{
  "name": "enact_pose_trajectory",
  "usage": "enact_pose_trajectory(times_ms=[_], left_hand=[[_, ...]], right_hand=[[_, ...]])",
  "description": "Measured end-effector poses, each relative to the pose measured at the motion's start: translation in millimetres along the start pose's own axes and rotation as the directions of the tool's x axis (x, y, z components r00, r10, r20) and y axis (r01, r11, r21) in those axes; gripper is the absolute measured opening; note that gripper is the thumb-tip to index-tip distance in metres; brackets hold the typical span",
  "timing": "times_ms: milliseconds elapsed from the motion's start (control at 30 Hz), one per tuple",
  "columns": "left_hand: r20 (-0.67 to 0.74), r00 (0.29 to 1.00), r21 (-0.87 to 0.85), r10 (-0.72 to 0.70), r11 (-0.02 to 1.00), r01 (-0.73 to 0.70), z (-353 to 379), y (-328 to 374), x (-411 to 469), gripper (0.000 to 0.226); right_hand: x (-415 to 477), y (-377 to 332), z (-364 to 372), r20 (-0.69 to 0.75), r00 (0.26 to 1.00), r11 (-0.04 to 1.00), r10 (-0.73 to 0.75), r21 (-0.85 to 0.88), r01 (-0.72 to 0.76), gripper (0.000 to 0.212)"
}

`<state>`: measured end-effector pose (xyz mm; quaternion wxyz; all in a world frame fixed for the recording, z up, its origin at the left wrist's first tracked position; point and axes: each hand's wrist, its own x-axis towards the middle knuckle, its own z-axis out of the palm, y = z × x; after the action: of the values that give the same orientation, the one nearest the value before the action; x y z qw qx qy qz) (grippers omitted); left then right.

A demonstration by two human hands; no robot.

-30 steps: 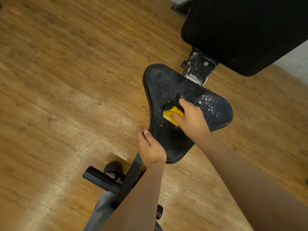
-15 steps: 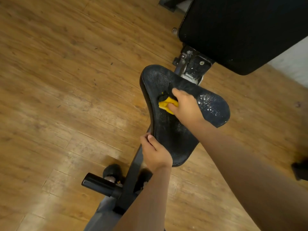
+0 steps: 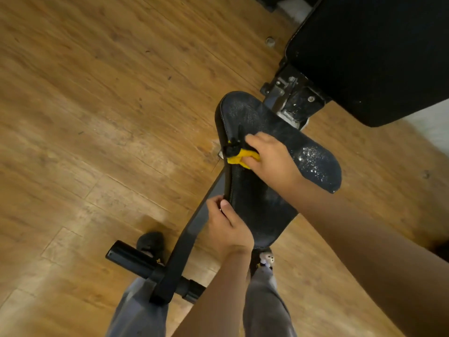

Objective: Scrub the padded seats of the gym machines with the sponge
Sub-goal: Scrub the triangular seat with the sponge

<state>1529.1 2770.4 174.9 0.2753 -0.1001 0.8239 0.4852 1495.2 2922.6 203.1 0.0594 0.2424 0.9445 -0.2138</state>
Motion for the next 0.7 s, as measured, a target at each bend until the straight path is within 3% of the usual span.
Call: enact_pose_trajectory(times_ms=[167,333,400,467,567,700], left_hand=[[0.002,0.998,-0.040,0.055,0.998,-0.055,1,-3,1,0.020],[0.090,0.995,0.044,-0.049,0.998,0.045,-7,8,6,0.024],[0.026,0.995,0.136,-0.094,0.987,0.090,-3,16,3,0.029],[-0.098,0.971,0.146,-0.217,0.962,0.230,7,28,-3,0.035],[-0.266,0.860,0.038,-0.436,0.887,0.461,19,45,-3,0.045],[-0.340,0.853,0.136,-0.395,0.877,0.461,24,51,-3,0.045]], right_hand=[[65,25,-4,-0.063,0.998,0.998,-0.027,-0.060,0.023,0.035],[105,39,-6,-0.034,0.998,0.998,-0.056,-0.020,0.055,0.032],[93,33,-10,-0.003,0.995,0.995,-0.101,0.014,0.101,0.032],[54,30,-16,0.052,0.986,0.987,-0.156,0.043,0.154,0.030],[-18,23,-21,0.197,0.935,0.952,-0.294,0.145,0.268,0.034],[-15,29,-16,0.166,0.944,0.957,-0.287,0.100,0.273,0.038]])
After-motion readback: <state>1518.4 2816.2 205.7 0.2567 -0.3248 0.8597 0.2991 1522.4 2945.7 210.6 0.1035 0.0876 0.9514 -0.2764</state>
